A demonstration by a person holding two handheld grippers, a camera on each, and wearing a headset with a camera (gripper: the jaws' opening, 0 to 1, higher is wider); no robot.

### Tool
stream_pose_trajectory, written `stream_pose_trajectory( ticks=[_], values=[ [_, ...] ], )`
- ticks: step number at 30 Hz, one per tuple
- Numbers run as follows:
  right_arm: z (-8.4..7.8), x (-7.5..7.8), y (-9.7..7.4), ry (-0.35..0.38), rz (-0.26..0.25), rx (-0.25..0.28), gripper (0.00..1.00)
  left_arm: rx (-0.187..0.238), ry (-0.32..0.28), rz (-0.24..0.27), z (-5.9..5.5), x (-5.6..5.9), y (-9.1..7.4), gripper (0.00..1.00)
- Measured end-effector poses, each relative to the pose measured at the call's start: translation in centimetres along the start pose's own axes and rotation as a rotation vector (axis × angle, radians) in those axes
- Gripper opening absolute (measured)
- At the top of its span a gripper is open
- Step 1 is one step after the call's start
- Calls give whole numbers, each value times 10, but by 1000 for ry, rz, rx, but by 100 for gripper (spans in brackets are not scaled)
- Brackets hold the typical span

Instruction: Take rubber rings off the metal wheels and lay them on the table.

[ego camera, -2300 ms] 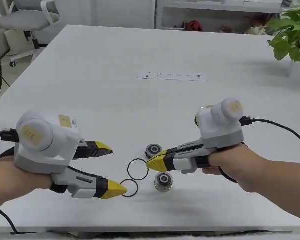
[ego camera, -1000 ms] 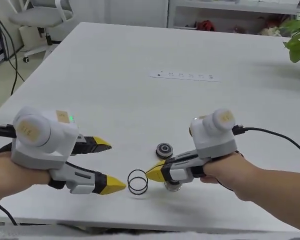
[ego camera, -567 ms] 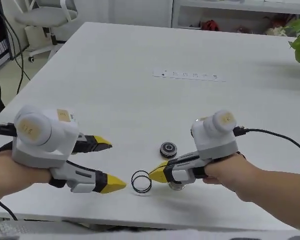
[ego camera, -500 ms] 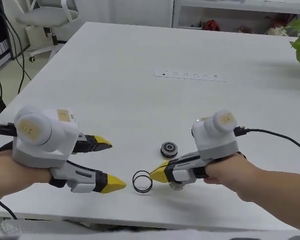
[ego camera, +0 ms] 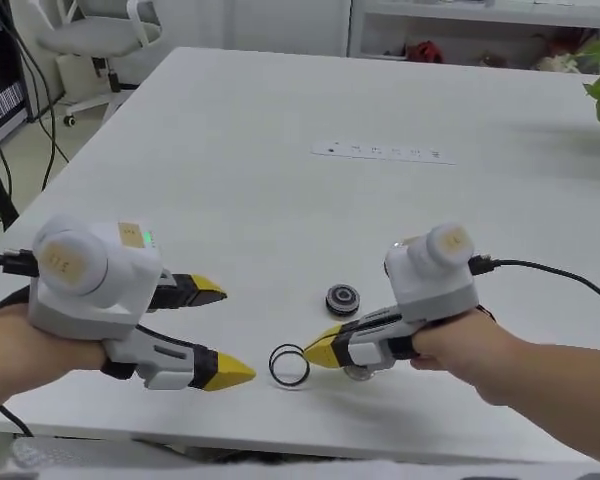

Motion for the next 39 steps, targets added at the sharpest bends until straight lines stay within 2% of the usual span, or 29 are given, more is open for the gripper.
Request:
stream_pose_trajectory(
  ticks=[12, 39],
  values=[
    [-2, 4, -1, 2, -25, -9, 0, -6, -2, 2, -2, 1, -2, 60],
    [-2, 7, 2, -19, -43, -22, 0, -10, -7, 9, -4, 1, -5, 60]
  ],
)
Point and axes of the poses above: the centre of the closed fingertips' face, and the gripper's own axes: y roughly forward along the fingers, x roughly to its right, z roughly out of its top, the point moved 3 cm from there along -y, roughly backward along the fingers, and after that the axes turned 12 degrees about z, right-handed, at the moved point
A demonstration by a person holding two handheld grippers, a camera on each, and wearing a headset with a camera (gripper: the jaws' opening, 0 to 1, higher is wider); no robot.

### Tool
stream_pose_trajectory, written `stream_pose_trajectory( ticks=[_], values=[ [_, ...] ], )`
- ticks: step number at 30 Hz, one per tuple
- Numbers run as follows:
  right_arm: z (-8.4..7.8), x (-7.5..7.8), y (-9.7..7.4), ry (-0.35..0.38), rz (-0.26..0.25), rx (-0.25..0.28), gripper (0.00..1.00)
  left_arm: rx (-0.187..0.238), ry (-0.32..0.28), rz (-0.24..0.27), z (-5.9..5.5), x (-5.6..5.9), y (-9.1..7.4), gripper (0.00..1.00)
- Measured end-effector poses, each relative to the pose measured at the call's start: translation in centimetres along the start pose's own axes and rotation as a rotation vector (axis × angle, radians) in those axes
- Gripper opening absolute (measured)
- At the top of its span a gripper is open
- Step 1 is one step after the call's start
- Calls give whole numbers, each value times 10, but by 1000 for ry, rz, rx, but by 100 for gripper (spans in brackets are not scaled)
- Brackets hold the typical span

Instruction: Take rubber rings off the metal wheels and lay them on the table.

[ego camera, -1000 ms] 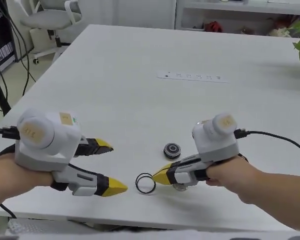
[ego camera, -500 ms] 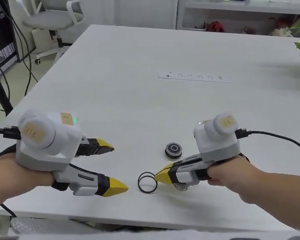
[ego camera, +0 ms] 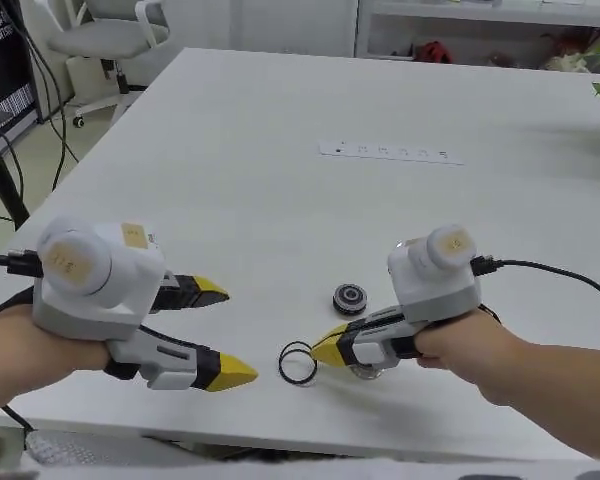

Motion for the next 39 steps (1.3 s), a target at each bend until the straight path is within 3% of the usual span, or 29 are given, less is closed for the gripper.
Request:
stream_pose_trajectory(
  ticks=[21, 39],
  values=[
    [-1, -2, 2, -36, -10, -27, 11, -6, 0, -3, -2, 2, -2, 60],
    [11, -4, -14, -60, -22, 20, 22, -3, 16, -5, 8, 0, 2, 60]
  ],
)
Point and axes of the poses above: the centre of the closed fingertips' face, and the gripper's own axes: y roughly forward along the fingers, x roughly to its right, z roughly out of its top, the point moved 3 cm from there along -y, roughly backward along the fingers, and after that the axes turned 12 degrees about z, right-handed, at the moved point
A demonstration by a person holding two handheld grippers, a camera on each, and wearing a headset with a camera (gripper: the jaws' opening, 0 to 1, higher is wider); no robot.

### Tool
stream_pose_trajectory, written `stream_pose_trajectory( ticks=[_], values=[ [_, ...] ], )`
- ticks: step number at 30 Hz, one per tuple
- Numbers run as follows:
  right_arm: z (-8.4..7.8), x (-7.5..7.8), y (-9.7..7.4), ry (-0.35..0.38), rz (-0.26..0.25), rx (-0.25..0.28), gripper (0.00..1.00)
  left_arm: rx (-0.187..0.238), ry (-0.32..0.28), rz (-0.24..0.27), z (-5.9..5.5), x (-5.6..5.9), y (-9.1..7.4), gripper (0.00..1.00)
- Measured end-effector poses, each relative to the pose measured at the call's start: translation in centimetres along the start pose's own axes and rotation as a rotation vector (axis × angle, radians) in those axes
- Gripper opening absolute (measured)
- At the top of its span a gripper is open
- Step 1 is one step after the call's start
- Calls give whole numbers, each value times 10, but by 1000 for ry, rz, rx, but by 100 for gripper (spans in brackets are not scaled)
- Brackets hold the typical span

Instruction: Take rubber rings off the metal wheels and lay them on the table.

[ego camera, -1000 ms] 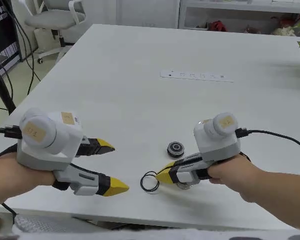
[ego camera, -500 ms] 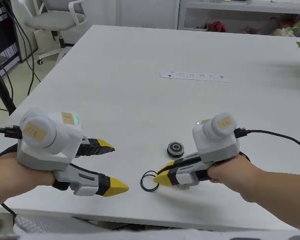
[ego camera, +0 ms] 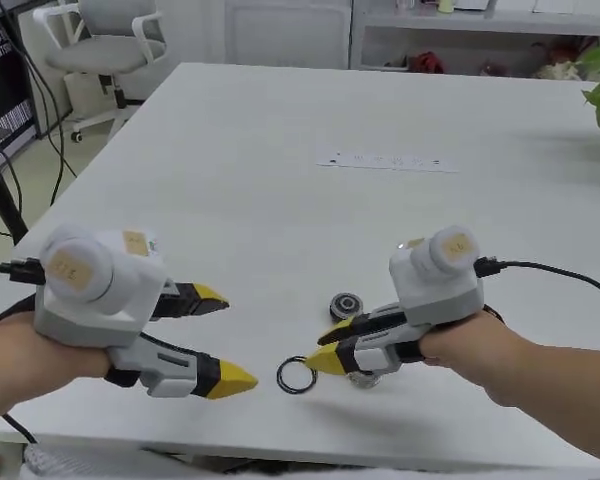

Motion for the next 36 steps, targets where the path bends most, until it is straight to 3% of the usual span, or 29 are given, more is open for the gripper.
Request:
stream_pose_trajectory(
  ticks=[14, 36],
  values=[
    [9, -4, -20, -17, -28, 52, 28, 21, 17, -11, 14, 1, 8, 60],
    [15, 2, -60, -20, -88, 136, 32, 52, 34, -21, 37, -1, 27, 60]
  ],
)
Point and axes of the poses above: the centre of the closed fingertips' face, and the gripper's own axes: y roughly forward along the fingers, x roughly to its right, z roughly out of its top, the point moved 3 cm from there along -y, roughly backward along the fingers, and after that the axes turned 12 degrees about z, right-handed, at the moved point
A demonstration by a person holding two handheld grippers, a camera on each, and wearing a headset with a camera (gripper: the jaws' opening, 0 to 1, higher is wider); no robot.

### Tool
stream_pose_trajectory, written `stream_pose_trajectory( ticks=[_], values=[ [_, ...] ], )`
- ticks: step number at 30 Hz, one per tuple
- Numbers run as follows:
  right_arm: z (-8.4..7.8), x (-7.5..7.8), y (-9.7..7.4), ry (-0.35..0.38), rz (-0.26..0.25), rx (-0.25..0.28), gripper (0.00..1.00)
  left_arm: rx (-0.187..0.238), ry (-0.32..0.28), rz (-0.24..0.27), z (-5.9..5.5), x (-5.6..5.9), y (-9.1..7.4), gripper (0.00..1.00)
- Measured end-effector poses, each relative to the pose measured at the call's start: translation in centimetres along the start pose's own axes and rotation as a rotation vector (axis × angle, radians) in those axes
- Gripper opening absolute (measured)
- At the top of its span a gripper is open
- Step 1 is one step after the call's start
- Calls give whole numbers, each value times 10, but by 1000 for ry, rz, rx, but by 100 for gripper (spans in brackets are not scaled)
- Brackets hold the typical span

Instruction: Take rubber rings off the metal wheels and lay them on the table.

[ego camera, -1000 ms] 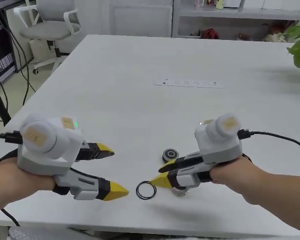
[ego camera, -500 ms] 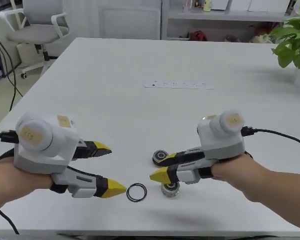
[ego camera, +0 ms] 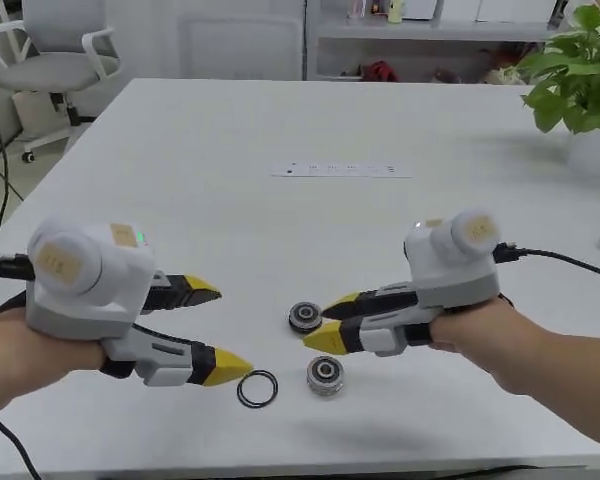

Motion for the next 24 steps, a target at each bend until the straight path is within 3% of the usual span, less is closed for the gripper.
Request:
stream_pose_trajectory(
  ticks=[9, 24],
  values=[
    [3, 5, -8, -10, -11, 12, 33, 12, 12, 1, 11, -4, 7, 60],
    [6, 14, -17, -25, -28, 22, 35, 26, 6, 8, 19, -13, 17, 59]
  ],
)
Point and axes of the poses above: the centre of the closed fingertips' face, and the gripper's own axes: y roughly forward along the fingers, x roughly to its right, z roughly out of its top, the point moved 3 cm from there along -y, roughly backward along the fingers, and after that the axes turned 12 degrees about z, right-handed, at the moved point
